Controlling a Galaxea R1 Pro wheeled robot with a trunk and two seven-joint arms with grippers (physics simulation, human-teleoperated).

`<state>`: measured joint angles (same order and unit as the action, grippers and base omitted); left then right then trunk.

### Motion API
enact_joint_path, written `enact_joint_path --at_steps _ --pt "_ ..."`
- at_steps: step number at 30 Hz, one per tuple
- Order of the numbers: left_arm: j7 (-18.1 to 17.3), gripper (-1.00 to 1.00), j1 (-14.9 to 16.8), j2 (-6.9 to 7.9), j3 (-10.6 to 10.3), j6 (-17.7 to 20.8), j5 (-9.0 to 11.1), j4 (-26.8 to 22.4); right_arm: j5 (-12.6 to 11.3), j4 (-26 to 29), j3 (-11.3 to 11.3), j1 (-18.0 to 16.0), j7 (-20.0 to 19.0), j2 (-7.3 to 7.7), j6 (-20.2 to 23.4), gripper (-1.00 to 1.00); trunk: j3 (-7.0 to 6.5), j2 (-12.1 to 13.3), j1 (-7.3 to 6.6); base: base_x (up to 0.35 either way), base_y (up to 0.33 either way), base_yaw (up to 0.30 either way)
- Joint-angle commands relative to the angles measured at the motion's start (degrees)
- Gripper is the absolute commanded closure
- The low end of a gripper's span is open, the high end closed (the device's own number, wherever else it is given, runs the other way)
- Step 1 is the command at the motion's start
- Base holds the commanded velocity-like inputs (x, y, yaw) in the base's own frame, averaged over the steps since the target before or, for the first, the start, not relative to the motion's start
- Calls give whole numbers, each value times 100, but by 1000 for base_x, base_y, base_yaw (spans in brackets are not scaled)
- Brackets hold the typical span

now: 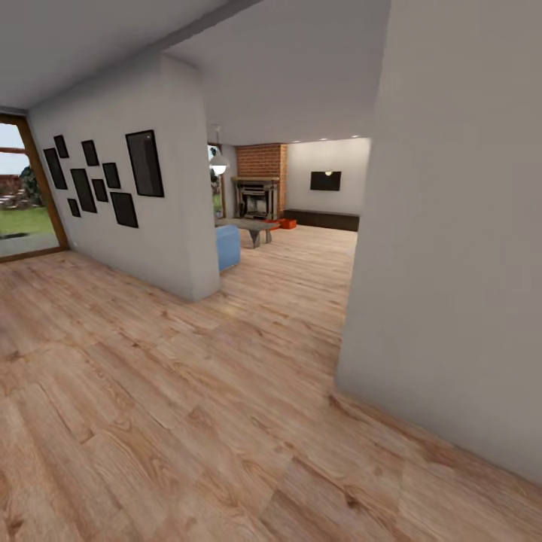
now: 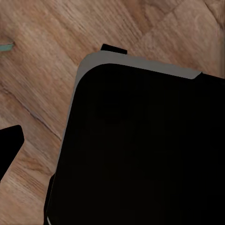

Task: Move the two storage containers from the living room to the garage. In the garage, place one container on the floor and stack the other container on top of it (either order is fine).

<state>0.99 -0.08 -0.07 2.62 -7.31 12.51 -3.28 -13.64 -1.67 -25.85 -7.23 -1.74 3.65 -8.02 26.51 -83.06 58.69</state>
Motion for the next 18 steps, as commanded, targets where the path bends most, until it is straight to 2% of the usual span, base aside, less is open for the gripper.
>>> enact_joint_path --at_steps 1,18 --pt "6 -100 -1 -2 28 -13 -1 -6 -60 -18 -50 -7 -15 -5 -28 -100 5 -2 3 333 0 7" --pt "6 -100 -1 -2 37 -16 -2 -6 -34 -18 -69 -7 -19 -5 -24 -100 5 -2 3 333 0 1"
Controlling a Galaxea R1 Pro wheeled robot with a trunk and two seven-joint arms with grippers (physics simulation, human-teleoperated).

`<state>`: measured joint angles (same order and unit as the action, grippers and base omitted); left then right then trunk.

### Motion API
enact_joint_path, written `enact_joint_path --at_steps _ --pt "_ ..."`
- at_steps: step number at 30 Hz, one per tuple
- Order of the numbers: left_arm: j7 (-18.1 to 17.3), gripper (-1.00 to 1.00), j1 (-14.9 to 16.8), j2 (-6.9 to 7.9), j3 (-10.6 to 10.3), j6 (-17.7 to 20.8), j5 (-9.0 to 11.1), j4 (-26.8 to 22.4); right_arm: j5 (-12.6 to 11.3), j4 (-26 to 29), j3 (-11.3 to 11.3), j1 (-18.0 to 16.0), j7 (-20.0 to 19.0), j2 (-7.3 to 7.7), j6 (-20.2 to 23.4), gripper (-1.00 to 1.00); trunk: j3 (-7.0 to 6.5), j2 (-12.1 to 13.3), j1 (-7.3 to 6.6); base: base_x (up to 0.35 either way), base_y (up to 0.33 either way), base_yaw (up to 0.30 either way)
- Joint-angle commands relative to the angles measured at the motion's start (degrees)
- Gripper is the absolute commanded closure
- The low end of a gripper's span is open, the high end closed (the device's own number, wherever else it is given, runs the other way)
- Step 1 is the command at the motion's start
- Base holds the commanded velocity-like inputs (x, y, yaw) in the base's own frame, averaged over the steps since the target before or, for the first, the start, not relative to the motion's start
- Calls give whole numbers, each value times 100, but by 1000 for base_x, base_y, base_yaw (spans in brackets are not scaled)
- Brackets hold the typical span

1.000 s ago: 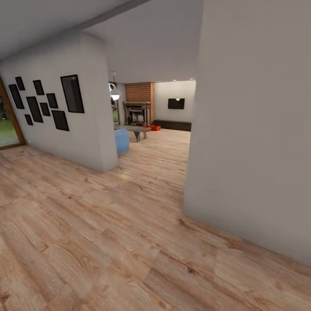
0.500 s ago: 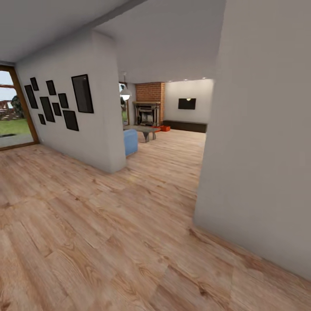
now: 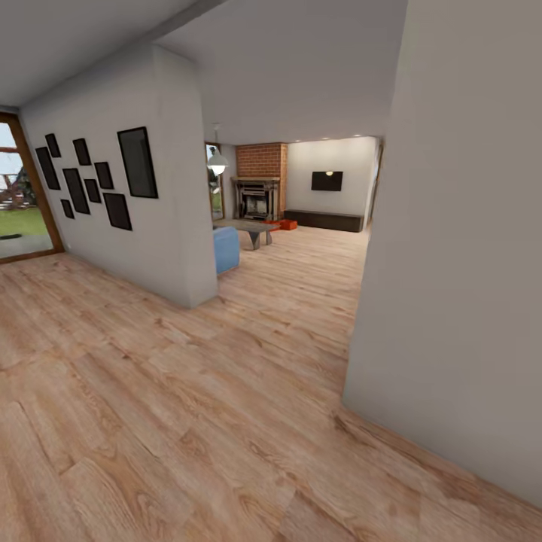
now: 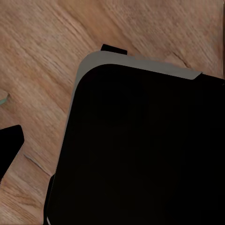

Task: Move the two storage containers from the living room to the garage. In the garage, place one container on the floor and stack the other container on top of it (either order is fine).

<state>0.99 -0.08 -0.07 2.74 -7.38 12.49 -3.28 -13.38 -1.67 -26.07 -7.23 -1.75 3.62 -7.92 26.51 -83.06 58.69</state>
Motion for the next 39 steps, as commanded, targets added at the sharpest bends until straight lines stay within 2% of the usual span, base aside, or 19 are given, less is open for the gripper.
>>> enact_joint_path --at_steps 1,28,39 --pt "6 -100 -1 -1 25 -10 -1 -6 -61 -18 -44 -7 -18 -2 -34 -100 5 -2 3 333 0 0" --pt "6 -100 -1 15 7 0 5 -6 -60 -18 -38 -7 -23 8 -43 -100 5 -2 3 333 1 0" --pt "6 -100 -1 16 7 0 8 -6 -68 -18 -47 -7 -10 16 -35 -100 5 -2 3 333 100 0"
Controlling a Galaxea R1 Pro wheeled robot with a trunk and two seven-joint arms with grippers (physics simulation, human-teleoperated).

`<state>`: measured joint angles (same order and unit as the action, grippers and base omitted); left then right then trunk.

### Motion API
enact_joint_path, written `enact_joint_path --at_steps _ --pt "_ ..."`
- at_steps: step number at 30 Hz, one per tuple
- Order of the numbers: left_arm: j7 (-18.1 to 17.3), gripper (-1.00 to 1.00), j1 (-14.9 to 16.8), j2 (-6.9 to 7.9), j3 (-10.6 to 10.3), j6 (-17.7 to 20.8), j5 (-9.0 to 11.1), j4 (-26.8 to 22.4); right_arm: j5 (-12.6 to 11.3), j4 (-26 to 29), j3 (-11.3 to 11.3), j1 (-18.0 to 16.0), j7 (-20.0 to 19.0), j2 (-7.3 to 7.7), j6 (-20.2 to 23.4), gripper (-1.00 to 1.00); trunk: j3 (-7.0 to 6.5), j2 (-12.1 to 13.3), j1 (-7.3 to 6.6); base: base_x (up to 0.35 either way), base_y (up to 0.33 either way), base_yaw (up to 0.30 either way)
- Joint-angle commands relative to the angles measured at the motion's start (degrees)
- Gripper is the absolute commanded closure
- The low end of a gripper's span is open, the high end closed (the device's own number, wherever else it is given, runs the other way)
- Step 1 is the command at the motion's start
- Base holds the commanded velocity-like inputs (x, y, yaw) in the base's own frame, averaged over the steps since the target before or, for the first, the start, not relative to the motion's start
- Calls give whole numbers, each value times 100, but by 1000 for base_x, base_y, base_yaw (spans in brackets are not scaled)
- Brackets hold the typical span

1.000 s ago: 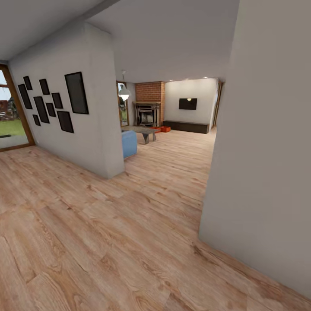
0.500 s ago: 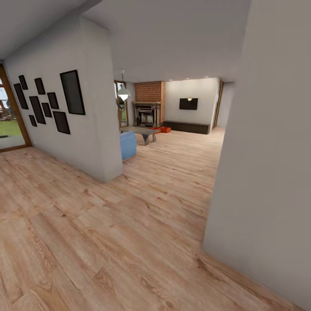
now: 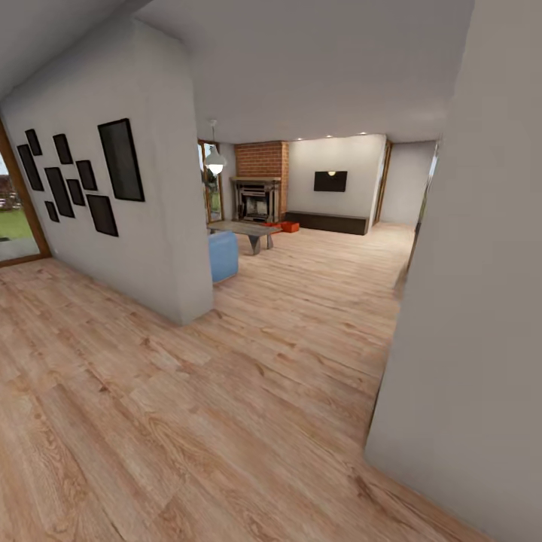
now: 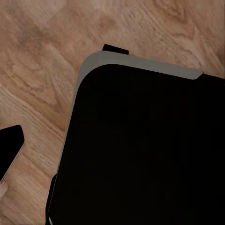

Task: Move the two storage containers from the living room to the garage. In the garage, place one container on the floor and stack the other container on top of it (either order is fine).

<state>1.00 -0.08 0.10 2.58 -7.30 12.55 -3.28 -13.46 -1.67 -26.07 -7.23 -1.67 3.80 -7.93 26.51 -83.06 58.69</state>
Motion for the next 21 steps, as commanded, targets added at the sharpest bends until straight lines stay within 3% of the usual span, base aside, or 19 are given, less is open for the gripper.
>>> enact_joint_path --at_steps 1,21 --pt "5 -100 -1 -1 23 -8 1 -6 -60 -16 -47 -7 -17 -2 -36 -100 5 -2 3 333 106 0" --pt "5 -100 -1 8 14 193 1 -6 -60 -18 -39 -7 -17 -2 -60 -100 5 -2 3 333 44 0"
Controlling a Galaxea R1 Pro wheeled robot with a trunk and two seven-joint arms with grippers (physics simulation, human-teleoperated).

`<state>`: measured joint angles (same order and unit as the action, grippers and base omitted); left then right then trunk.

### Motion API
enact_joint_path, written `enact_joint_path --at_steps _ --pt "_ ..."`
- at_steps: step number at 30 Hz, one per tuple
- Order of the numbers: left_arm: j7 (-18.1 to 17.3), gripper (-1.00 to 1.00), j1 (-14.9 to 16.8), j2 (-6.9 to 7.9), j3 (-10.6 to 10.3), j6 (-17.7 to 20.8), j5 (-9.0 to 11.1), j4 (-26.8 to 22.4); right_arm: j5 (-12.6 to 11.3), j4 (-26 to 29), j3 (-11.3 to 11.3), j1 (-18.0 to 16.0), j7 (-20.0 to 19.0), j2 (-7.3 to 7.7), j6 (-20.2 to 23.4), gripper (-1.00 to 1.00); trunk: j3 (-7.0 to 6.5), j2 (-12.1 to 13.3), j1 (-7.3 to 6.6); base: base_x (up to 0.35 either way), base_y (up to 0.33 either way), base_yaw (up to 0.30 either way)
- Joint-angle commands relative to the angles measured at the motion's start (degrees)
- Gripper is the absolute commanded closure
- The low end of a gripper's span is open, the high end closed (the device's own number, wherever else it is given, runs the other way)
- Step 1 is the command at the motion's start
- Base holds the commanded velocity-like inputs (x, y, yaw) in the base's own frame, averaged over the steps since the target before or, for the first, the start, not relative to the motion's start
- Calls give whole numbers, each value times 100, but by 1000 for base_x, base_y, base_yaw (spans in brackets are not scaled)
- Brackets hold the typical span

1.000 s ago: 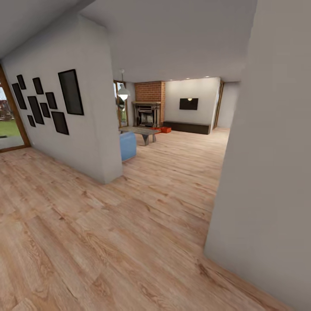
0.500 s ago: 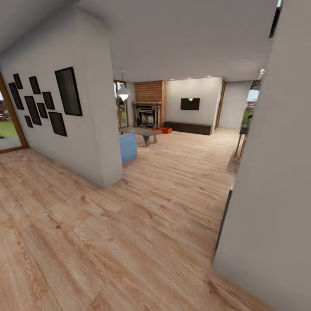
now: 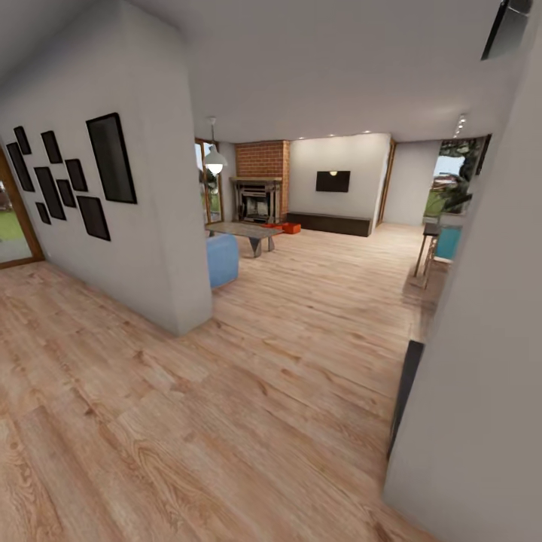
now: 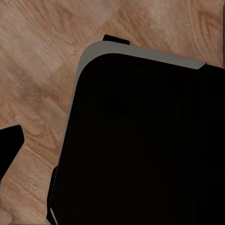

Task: Move the two storage containers from the living room to the garage. In the garage, place one container on the floor and stack the other container on top of it (either order is fine).

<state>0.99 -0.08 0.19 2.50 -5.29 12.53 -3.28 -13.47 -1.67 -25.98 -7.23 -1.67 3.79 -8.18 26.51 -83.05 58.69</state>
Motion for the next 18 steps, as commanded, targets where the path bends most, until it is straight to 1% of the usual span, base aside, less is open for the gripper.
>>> enact_joint_path --at_steps 1,18 --pt "6 -100 -1 -1 22 -8 4 -6 -60 -18 -47 -7 -17 -2 -34 -100 5 -2 3 333 0 0" --pt "6 -100 -1 -5 31 -16 -5 -6 -76 -18 -56 -7 -17 0 -12 -100 5 -2 3 333 0 0"
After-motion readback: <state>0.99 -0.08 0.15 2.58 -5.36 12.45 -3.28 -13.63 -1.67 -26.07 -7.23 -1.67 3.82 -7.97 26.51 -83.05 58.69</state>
